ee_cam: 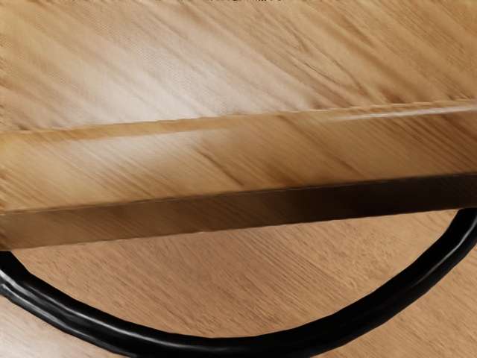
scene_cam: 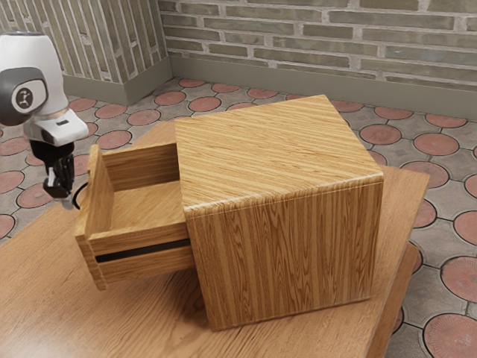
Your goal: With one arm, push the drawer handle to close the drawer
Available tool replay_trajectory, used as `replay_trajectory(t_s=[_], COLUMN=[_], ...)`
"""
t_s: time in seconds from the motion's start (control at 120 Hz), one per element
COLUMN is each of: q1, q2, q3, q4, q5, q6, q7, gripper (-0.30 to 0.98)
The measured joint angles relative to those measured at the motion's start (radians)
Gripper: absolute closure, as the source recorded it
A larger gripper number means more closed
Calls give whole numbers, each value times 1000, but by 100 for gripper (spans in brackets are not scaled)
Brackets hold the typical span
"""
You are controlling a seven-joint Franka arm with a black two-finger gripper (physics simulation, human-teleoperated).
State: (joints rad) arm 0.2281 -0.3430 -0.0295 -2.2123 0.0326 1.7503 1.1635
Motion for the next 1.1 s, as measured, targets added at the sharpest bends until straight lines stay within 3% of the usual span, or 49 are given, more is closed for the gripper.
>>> replay_trajectory(t_s=[0.342,0.867,0.992,1.1], q1=[0,-2,3,14], q2=[58,277,260,141], q3=[-50,-280,-298,-279], q4=[75,313,299,301], q5=[-31,-67,-68,-63], q6=[16,21,2,-93], q7=[-6,-87,-121,-153], gripper=[79,79,79,79])
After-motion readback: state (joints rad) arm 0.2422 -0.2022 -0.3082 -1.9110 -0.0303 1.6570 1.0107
